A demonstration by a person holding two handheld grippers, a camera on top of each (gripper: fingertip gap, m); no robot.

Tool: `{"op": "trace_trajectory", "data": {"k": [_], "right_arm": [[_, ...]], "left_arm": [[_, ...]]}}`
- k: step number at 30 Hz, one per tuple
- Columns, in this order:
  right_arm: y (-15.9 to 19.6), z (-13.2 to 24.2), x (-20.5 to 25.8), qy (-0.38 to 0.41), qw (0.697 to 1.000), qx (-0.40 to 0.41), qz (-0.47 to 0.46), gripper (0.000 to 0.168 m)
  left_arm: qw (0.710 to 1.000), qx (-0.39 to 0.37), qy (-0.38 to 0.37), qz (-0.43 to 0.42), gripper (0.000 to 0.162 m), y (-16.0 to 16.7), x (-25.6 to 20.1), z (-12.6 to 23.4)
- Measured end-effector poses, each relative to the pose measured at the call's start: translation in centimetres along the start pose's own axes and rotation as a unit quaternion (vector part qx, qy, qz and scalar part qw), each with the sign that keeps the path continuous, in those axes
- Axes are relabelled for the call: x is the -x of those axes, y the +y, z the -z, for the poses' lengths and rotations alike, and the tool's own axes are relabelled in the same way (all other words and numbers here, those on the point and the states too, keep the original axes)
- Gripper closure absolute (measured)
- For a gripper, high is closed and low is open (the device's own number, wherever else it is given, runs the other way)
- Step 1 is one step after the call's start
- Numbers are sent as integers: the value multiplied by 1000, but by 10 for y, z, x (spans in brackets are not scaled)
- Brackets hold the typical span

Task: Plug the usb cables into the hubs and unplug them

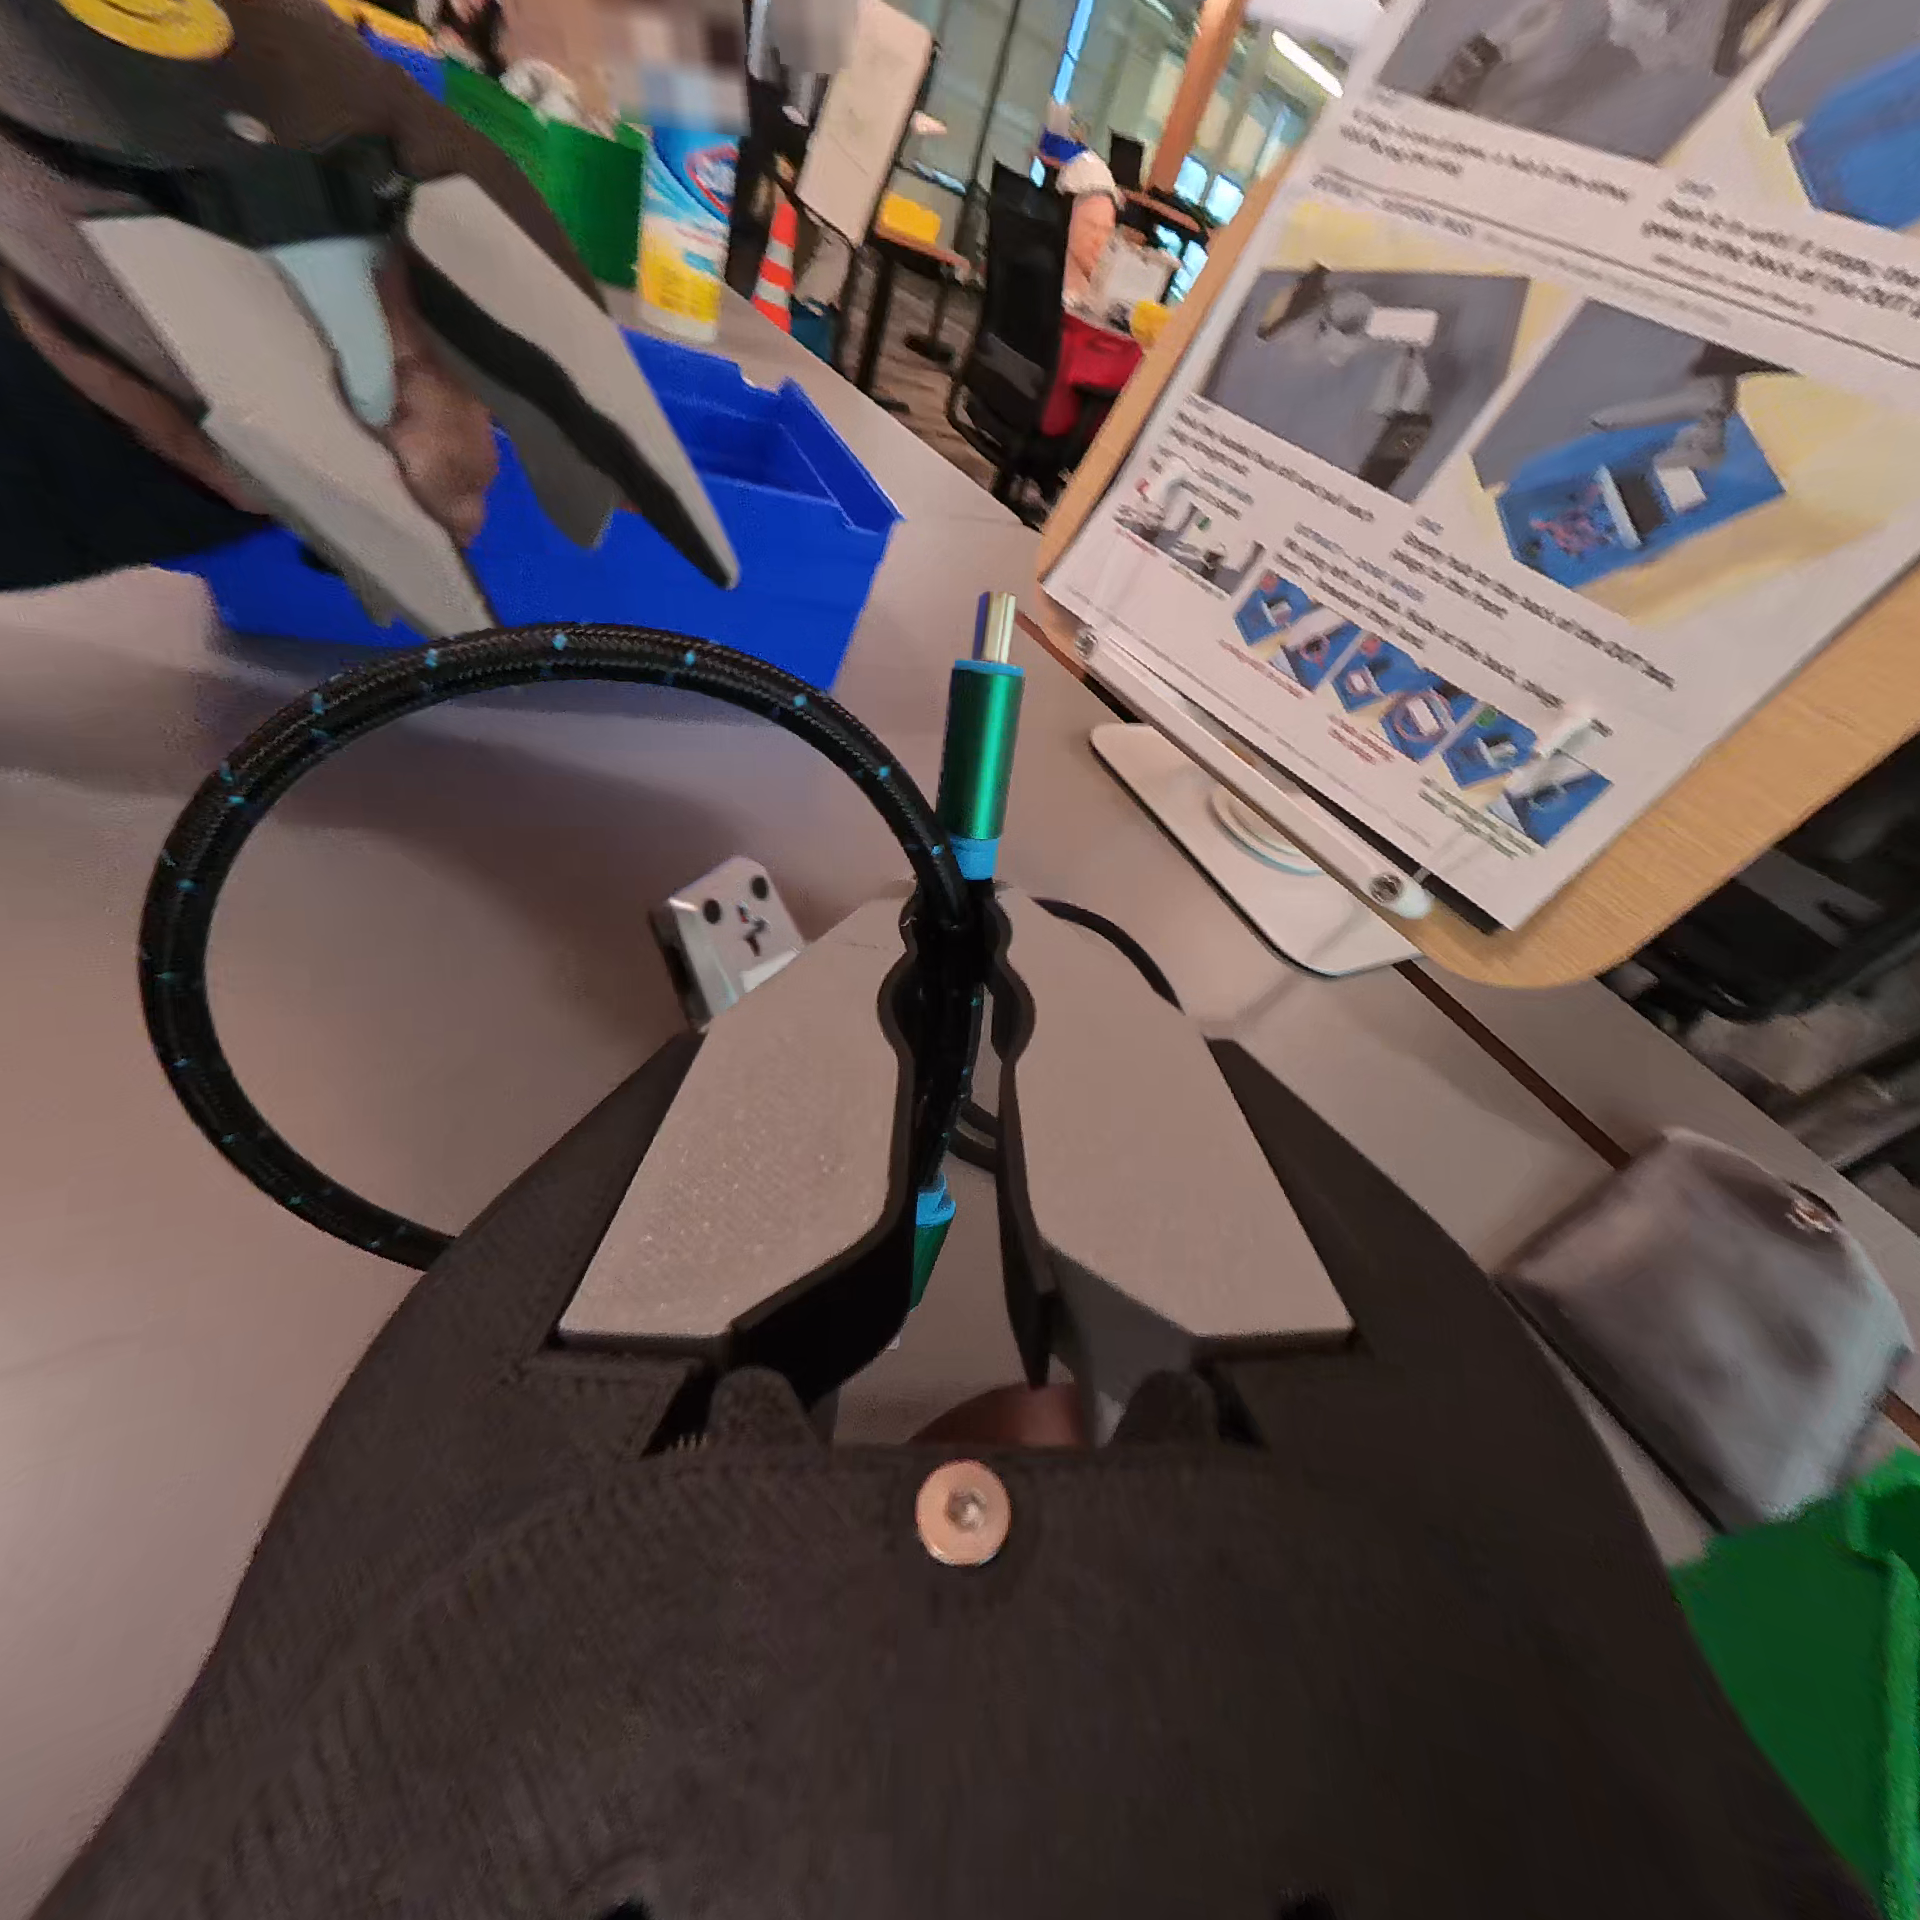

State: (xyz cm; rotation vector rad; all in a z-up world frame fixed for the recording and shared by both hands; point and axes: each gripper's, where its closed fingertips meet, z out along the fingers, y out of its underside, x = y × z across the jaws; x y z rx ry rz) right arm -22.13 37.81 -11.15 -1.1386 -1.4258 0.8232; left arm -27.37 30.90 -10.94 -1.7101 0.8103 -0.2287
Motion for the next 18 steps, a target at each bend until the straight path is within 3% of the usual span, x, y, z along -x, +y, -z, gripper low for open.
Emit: {"op": "trace_trajectory", "data": {"k": [3,7,12,15,18], "right_arm": [[12,-1,-8,24,999,35,14,164],[31,-3,-3,-3,997,83,8,164],[50,7,1,-37,987,149,-38,163],[55,23,12,-64,974,209,-53,163],[59,35,20,-71,964,251,-56,163]], "left_arm": [[994,71,-13,-79,112,29,-2,-15],[974,133,14,-184,111,62,-9,-40],[942,132,-7,-309,110,61,-8,-68],[921,148,-14,-360,130,69,-3,-79],[916,146,-18,-372,136,75,-2,-83]]}}
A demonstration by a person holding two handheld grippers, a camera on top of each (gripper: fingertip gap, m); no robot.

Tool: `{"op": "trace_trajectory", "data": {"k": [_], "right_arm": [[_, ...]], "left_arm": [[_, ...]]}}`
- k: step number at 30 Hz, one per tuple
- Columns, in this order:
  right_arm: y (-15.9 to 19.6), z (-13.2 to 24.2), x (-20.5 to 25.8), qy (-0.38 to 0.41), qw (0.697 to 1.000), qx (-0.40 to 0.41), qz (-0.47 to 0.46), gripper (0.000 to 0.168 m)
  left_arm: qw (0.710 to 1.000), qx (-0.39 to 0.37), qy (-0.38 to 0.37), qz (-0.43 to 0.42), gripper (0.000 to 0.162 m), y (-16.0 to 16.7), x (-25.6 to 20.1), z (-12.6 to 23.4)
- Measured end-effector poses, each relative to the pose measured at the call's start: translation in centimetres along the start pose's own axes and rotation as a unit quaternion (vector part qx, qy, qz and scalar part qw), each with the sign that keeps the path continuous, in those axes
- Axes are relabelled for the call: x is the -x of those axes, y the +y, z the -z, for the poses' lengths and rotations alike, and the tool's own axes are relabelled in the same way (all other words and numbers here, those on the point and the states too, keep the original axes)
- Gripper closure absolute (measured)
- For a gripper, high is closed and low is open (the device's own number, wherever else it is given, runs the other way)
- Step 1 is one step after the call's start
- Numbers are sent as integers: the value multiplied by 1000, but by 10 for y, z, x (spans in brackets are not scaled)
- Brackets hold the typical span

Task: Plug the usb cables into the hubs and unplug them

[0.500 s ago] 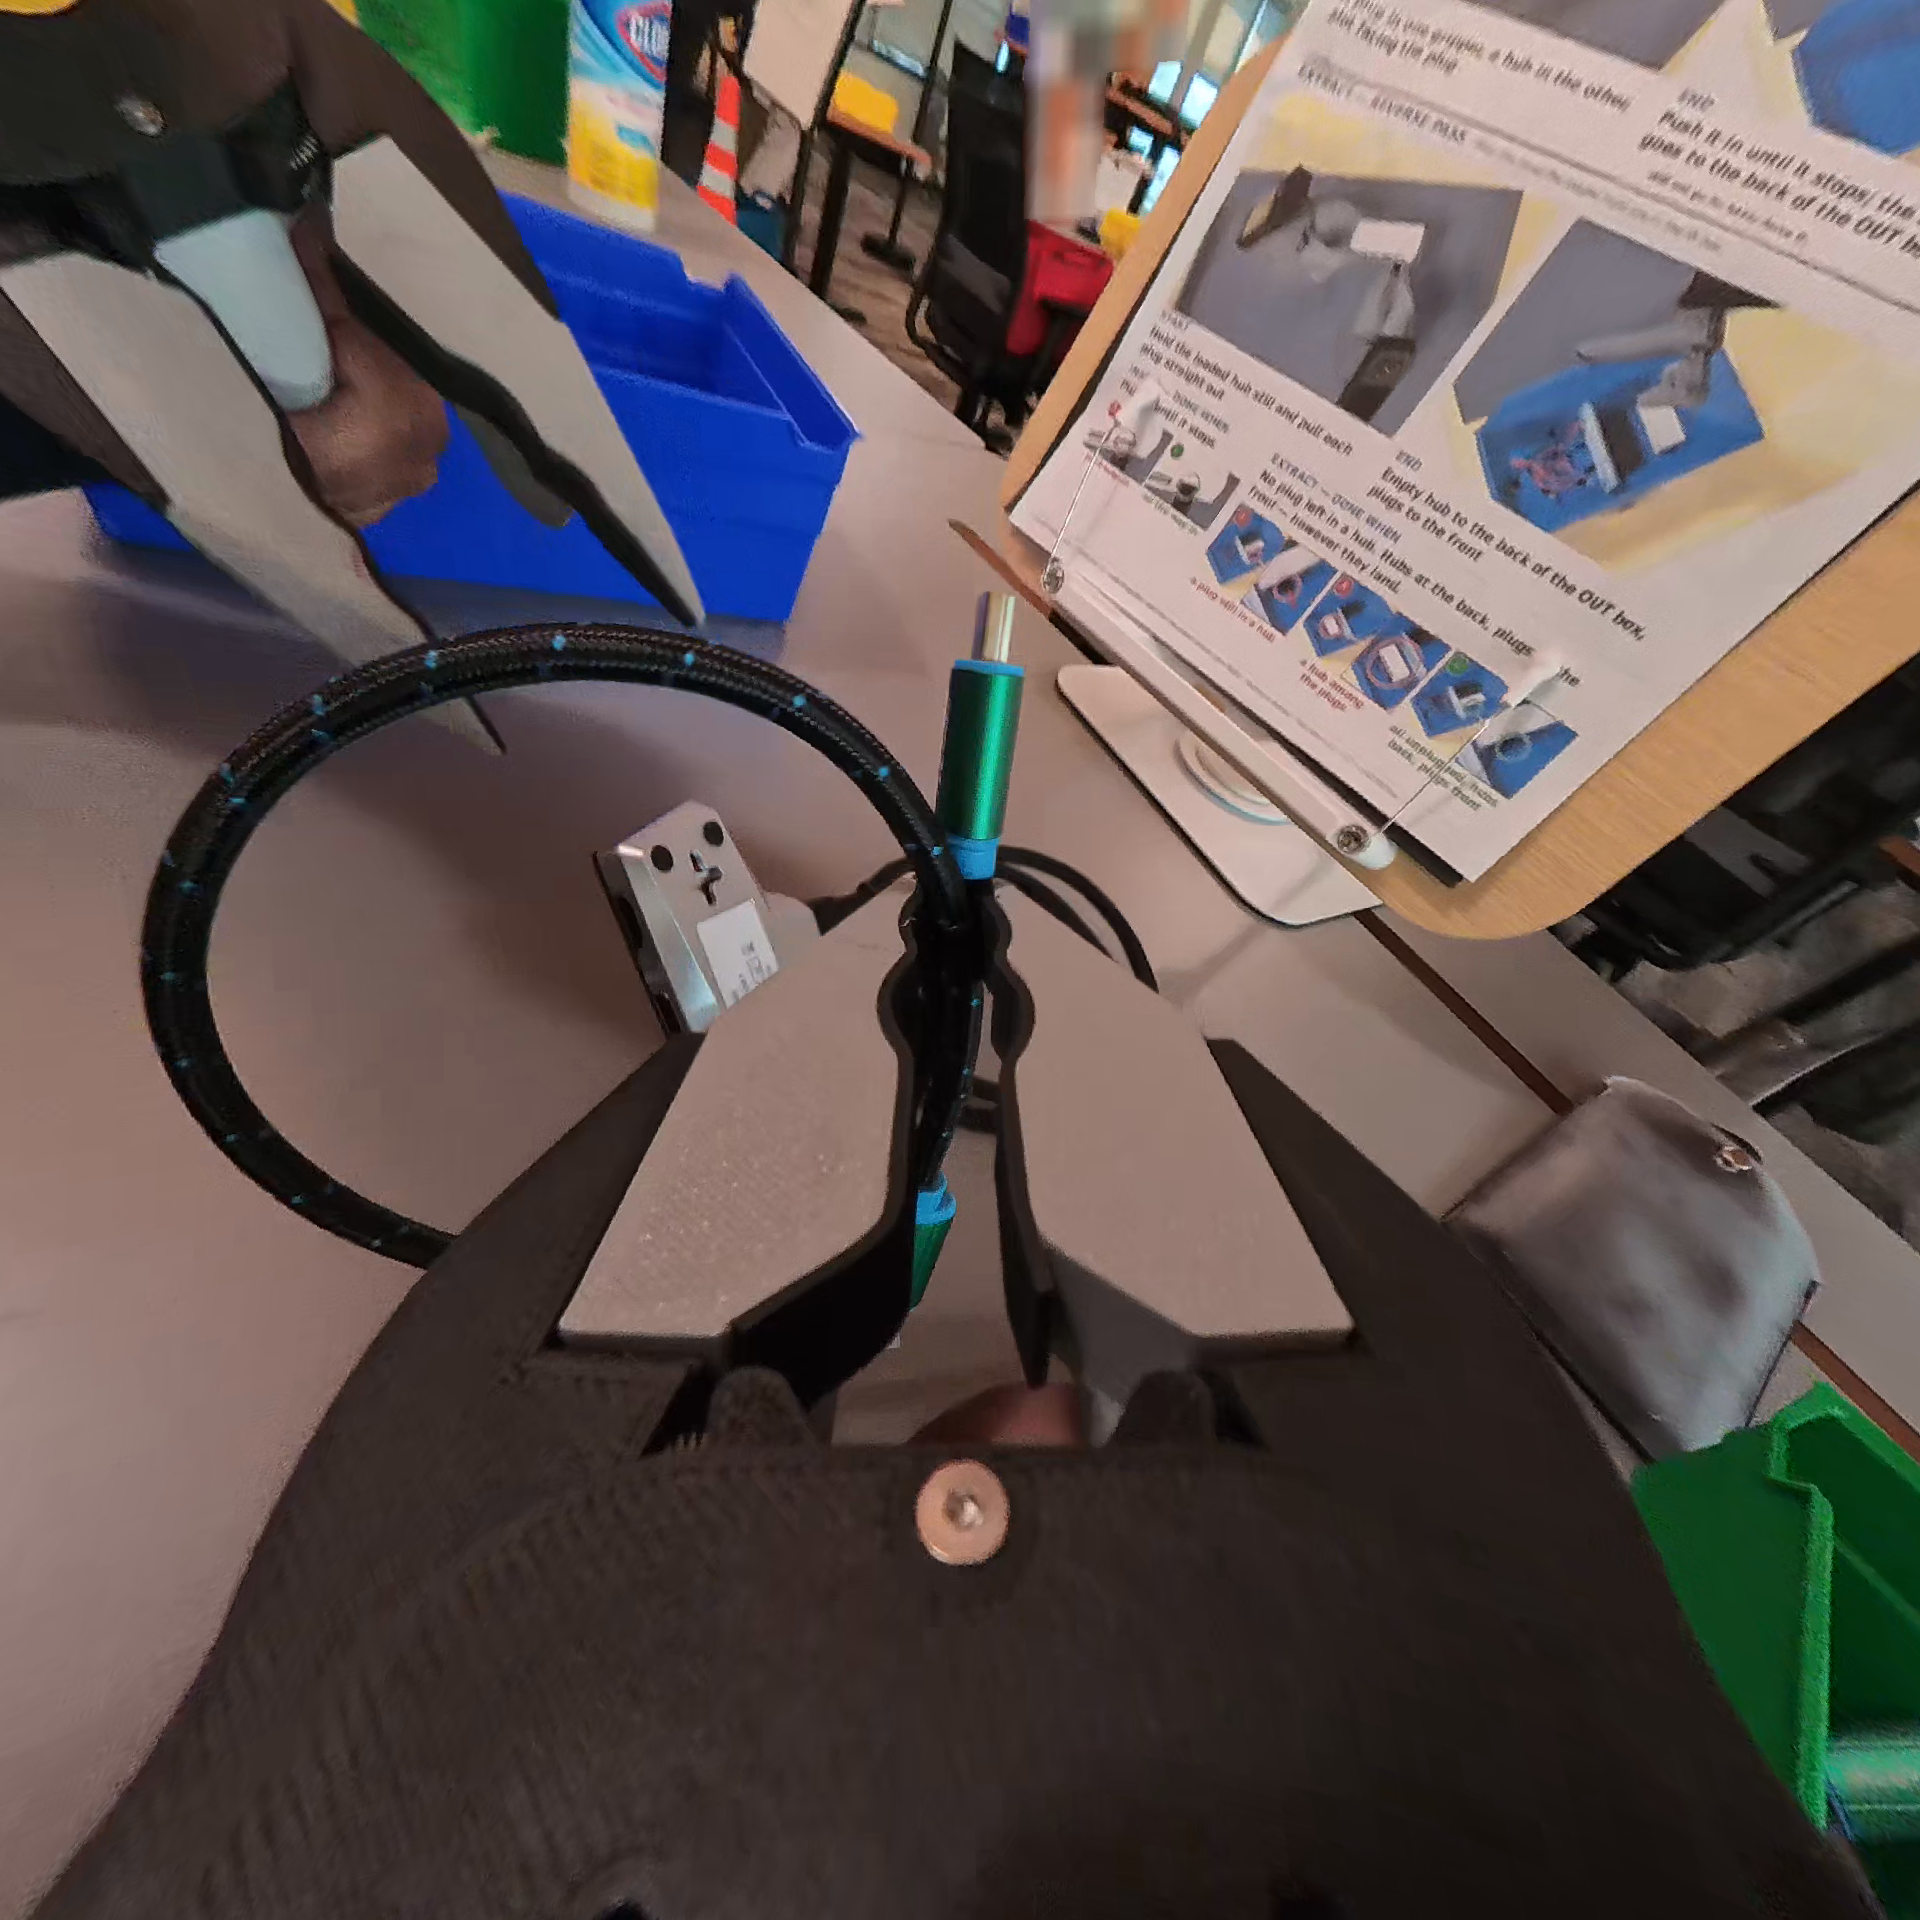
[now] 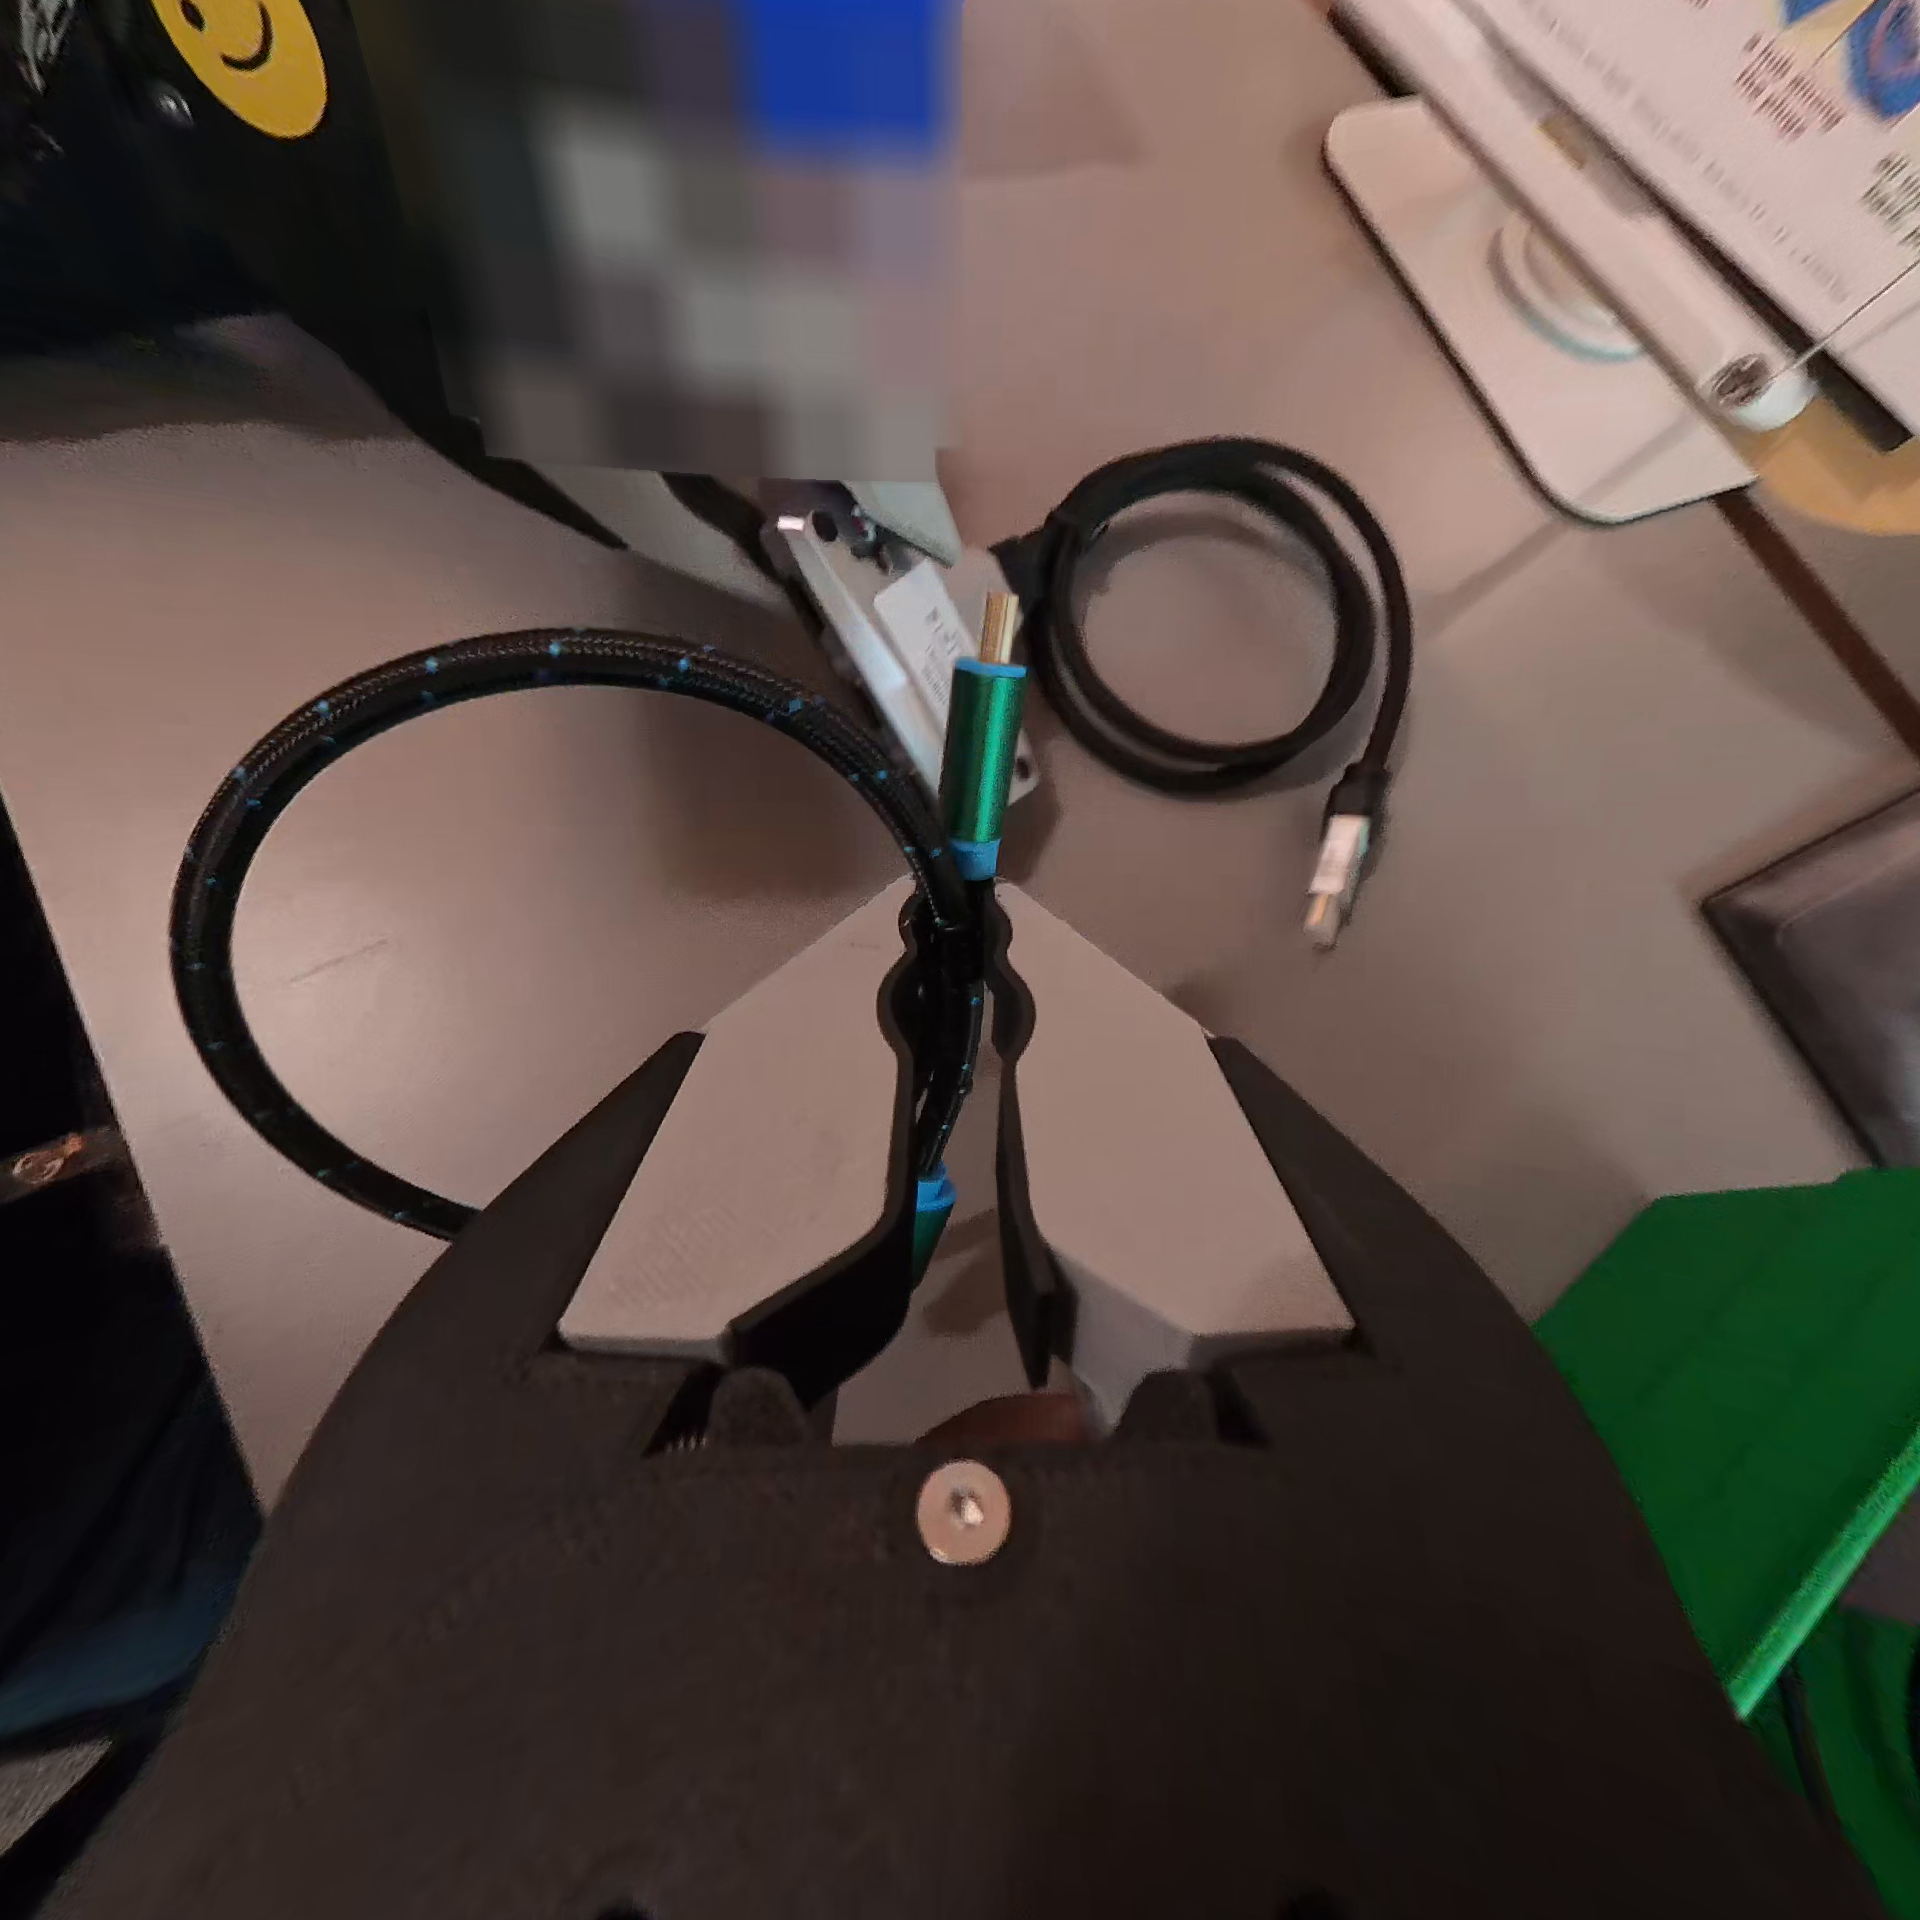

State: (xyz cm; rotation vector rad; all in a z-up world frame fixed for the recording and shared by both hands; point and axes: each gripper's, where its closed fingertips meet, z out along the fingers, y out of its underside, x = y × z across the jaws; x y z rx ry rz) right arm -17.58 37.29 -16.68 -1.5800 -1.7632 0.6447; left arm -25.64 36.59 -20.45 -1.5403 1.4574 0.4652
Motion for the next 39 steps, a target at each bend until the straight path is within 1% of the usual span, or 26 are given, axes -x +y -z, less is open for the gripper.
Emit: {"op": "trace_trajectory", "data": {"k": [2,5,8,10,16,20,24,28,30,33,36,39], "right_arm": [[9,-4,5,-6,999,32,-5,163],[28,-17,-2,15,996,87,-8,162],[44,-27,-7,17,992,124,-10,161],[49,-31,-6,8,991,131,-14,161],[52,-41,-10,5,992,127,-18,162],[45,-38,-11,13,994,109,12,162],[36,-35,-13,44,990,87,101,161],[30,-33,-25,111,971,81,198,162],[25,-33,-24,119,965,66,224,162],[26,-35,-14,88,971,57,215,161],[26,-34,-13,74,976,42,200,148],[24,-31,-12,66,979,25,194,149]], "left_arm": [[999,-20,-33,3,141,-3,3,1],[996,-53,-70,17,144,-14,16,12],[991,-85,-86,61,145,-21,28,26],[989,-91,-93,69,145,-19,30,31],[988,-89,-100,82,145,-9,31,34],[989,-81,-86,89,144,-6,26,30],[988,-70,-77,114,145,-3,27,26],[983,-73,-66,158,145,-2,30,26],[978,-80,-59,185,145,-1,32,26],[971,-90,-49,217,144,1,35,27],[970,-96,-51,219,145,2,37,30],[970,-99,-51,215,145,1,37,32]]}}
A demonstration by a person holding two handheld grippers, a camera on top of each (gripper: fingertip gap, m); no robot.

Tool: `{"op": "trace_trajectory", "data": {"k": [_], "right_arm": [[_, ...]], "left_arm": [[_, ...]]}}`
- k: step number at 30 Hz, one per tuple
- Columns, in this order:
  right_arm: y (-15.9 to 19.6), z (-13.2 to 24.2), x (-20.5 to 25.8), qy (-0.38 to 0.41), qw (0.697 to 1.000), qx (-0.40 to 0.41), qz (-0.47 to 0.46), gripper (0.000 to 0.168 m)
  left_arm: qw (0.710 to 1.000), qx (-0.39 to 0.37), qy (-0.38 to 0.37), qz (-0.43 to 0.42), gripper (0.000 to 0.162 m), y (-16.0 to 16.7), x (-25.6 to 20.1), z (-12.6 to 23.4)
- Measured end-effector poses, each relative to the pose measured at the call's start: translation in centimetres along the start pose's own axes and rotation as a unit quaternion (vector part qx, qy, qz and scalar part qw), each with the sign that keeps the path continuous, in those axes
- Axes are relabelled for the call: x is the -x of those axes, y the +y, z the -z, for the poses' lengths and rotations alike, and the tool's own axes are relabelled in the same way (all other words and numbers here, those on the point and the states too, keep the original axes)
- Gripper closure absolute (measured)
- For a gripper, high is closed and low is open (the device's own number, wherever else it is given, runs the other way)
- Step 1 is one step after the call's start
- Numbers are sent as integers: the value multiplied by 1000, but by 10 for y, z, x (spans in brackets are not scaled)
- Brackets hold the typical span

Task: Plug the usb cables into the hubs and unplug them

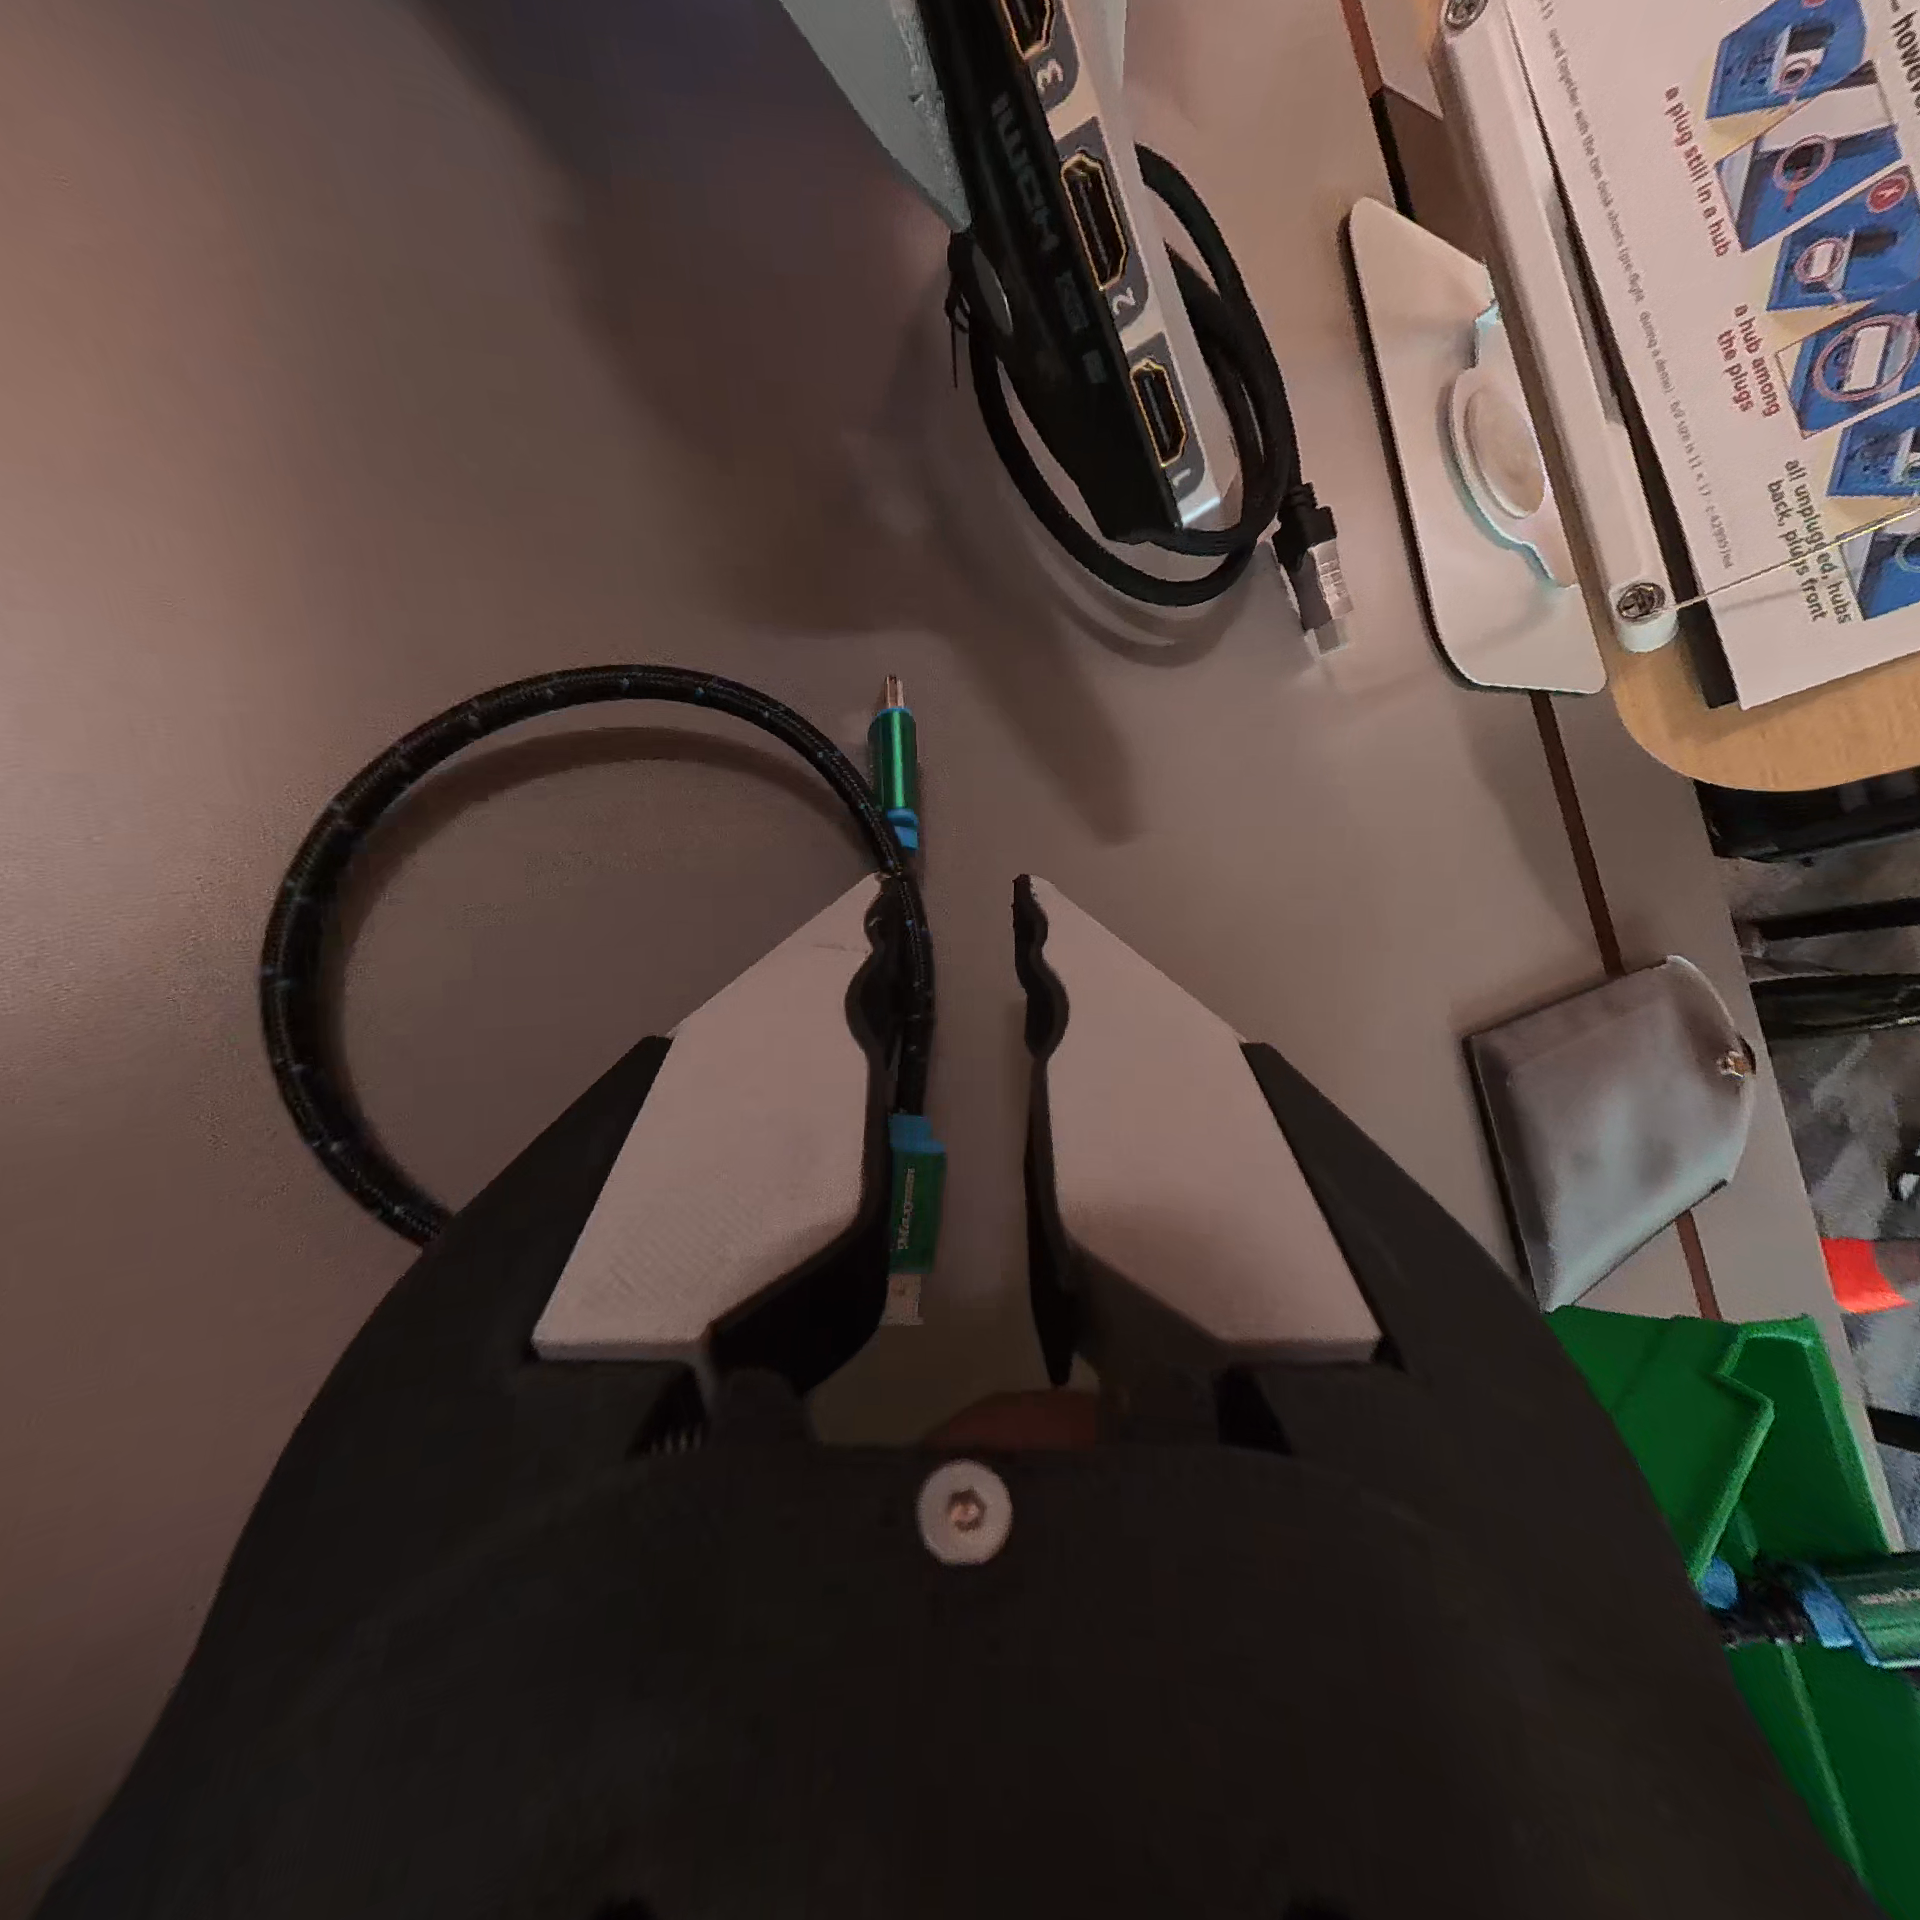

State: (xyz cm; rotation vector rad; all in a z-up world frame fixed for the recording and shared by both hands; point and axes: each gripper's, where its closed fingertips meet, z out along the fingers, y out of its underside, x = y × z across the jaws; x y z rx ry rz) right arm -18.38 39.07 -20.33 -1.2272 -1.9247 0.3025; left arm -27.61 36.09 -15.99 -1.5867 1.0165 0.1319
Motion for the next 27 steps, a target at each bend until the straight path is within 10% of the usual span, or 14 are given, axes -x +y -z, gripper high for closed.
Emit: {"op": "trace_trajectory", "data": {"k": [16,21,27], "right_arm": [[-79,9,-14,81,988,-130,-13,79],[-95,-3,3,21,987,-149,49,141],[-99,-12,18,-15,983,-171,71,150]], "left_arm": [[994,-85,64,-25,145,-29,-19,26],[989,-105,103,-13,145,-39,-29,38],[987,-102,119,25,141,-35,-28,41]]}}
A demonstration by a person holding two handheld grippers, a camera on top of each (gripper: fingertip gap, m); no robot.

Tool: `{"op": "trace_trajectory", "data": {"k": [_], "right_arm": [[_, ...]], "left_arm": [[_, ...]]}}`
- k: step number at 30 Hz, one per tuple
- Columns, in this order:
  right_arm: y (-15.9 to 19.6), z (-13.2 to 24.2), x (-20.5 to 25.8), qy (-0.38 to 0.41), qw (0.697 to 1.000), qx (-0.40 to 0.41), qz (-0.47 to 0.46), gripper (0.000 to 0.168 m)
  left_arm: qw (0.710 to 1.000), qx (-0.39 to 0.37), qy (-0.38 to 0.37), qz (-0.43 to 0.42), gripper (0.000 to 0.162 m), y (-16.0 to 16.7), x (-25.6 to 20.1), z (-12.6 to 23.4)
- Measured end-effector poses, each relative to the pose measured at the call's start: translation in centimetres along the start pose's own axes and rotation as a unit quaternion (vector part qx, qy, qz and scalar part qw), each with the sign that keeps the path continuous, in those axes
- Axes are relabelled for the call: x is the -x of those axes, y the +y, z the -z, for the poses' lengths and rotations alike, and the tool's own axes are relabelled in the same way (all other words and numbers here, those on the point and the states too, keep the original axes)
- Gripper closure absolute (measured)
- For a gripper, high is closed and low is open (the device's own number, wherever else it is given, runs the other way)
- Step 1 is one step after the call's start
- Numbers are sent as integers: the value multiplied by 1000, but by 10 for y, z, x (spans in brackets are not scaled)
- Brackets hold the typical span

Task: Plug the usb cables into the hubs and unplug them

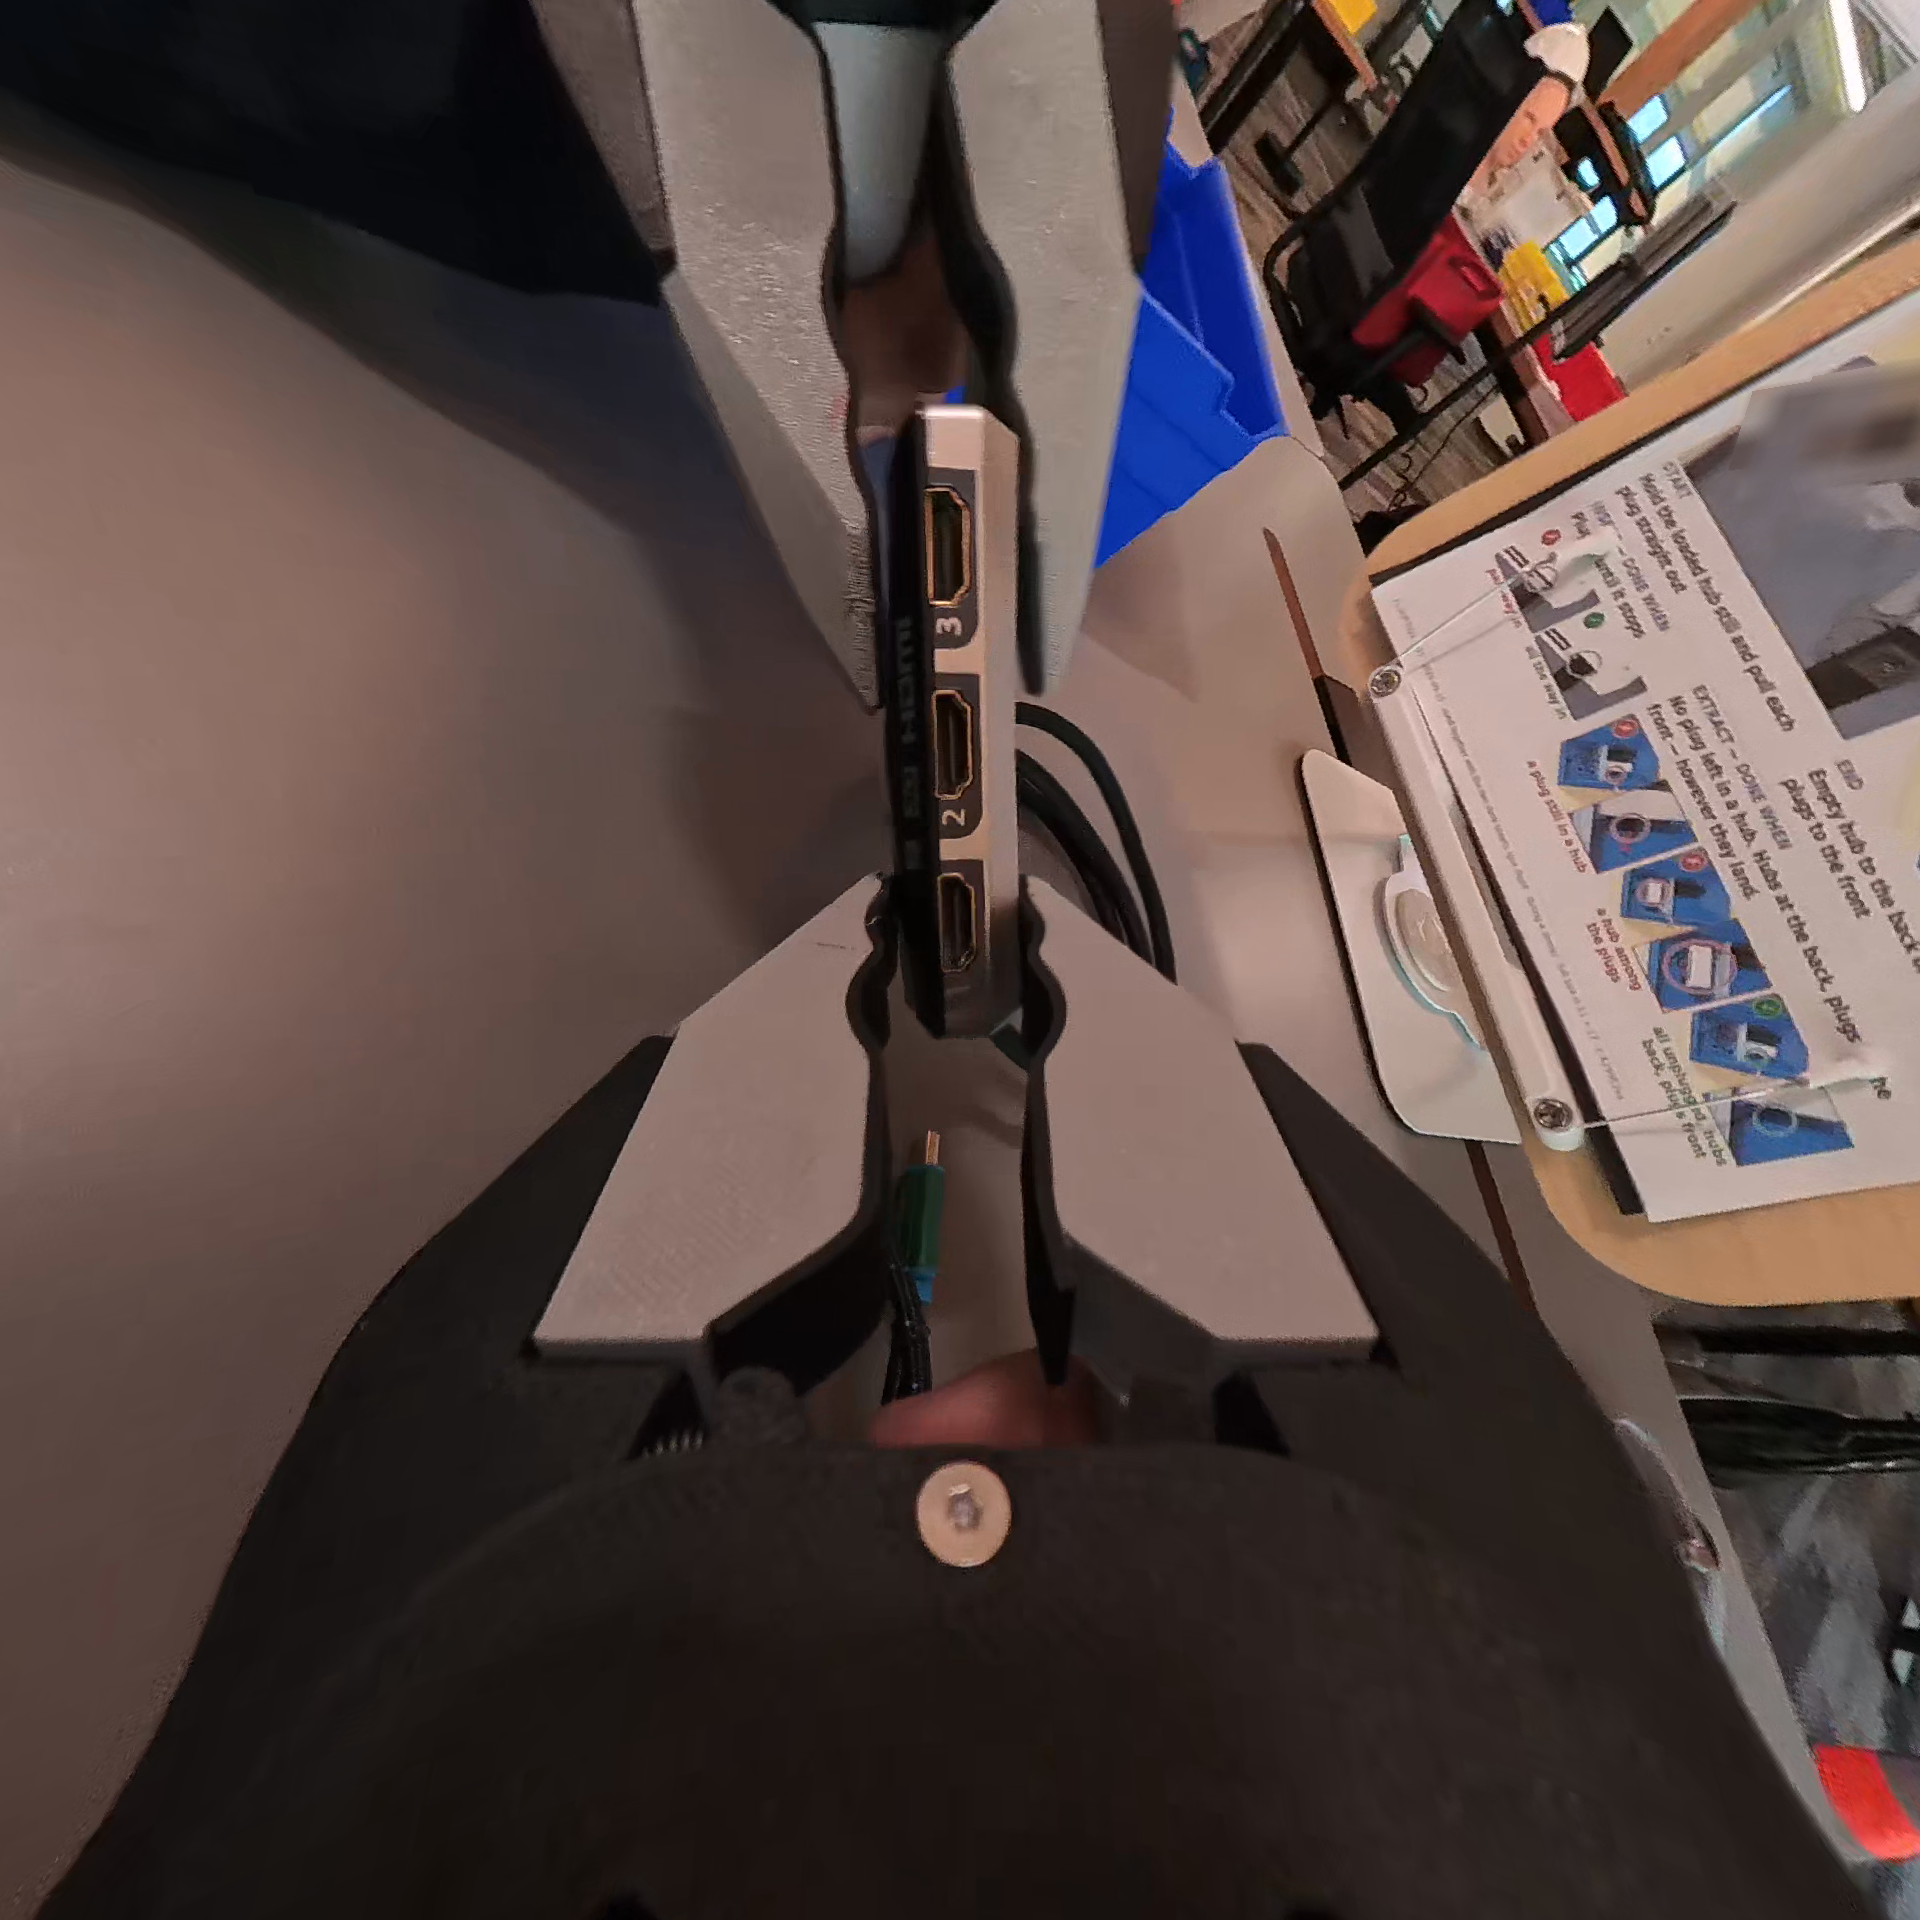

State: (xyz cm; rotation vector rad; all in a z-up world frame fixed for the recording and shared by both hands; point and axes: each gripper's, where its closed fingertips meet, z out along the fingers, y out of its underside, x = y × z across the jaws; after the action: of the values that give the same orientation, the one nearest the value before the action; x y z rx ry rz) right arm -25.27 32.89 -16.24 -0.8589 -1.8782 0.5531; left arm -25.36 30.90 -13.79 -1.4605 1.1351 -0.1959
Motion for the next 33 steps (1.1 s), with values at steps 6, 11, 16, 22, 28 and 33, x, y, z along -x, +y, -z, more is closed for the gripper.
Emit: {"op": "trace_trajectory", "data": {"k": [6,11,16,22,28,33], "right_arm": [[2,-1,3,6,999,-5,33,152],[-4,5,12,-15,998,-25,53,152],[5,8,8,-20,999,-19,23,150],[6,17,-4,11,999,-25,17,156],[14,10,-3,11,1000,-10,11,158],[15,8,-4,16,1000,-8,8,158]], "left_arm": [[999,41,-26,3,131,14,4,-12],[997,62,-9,-45,138,21,-10,-22],[996,70,-2,-59,141,21,-11,-21],[998,43,-10,-33,143,12,-3,-11],[999,34,-19,-30,142,10,-4,-16],[999,29,-22,-16,142,10,-2,-17]]}}
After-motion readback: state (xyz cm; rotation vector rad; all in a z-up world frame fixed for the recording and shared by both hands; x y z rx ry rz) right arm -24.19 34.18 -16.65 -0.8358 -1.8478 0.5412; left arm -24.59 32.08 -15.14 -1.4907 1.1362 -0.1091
